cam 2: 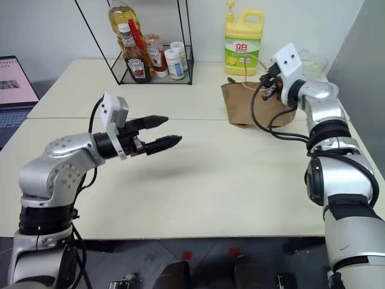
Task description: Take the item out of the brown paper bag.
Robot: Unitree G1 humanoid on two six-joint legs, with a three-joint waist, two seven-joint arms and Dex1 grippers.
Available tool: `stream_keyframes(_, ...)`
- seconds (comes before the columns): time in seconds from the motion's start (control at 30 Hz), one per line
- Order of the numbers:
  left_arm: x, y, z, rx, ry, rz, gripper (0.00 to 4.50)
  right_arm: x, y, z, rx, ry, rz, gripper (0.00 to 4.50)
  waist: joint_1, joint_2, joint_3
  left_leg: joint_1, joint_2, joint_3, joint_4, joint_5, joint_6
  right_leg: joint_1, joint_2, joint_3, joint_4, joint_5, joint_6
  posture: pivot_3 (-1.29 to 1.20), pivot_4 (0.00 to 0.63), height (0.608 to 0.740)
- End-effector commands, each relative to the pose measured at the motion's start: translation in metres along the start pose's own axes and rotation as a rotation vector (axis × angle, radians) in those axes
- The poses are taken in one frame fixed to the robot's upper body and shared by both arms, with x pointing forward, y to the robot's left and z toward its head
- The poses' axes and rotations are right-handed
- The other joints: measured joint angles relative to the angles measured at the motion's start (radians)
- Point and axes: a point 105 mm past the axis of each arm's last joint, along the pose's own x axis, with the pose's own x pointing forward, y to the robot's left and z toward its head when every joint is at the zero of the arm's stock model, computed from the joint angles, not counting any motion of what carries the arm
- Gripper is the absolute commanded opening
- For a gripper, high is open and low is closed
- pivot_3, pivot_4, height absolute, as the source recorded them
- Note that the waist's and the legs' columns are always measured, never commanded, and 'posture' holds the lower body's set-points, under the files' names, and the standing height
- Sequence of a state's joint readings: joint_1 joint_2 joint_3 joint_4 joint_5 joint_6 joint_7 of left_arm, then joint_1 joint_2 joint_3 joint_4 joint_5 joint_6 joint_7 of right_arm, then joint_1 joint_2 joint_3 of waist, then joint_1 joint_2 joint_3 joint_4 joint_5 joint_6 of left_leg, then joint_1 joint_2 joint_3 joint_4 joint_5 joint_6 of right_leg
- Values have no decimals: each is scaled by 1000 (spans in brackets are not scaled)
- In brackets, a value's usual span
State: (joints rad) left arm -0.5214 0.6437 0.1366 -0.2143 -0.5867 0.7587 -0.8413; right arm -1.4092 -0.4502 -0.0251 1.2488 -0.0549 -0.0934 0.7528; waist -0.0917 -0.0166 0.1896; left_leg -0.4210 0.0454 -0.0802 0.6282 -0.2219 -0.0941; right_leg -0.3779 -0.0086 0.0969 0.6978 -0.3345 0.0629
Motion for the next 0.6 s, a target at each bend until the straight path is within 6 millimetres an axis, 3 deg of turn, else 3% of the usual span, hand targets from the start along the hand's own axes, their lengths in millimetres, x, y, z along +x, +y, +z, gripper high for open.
stream_keyframes(0.03,-12,-2,18,40,-54,51,4500,7,0,57,-14,-177,-7,52,1,0,0,0,0,0,0,0,0,0,0,0,0,0,0,0,150,740)
stream_keyframes(0.33,-48,4,9,5,-35,209,4500,36,47,89,22,-272,104,52,-8,0,0,0,1,0,0,0,0,-1,0,0,2,0,0,0,150,740)
stream_keyframes(0.6,-66,-1,3,-16,-16,264,4500,55,86,118,94,-347,171,52,-4,0,0,0,0,0,1,0,0,-1,0,0,2,0,0,0,150,740)
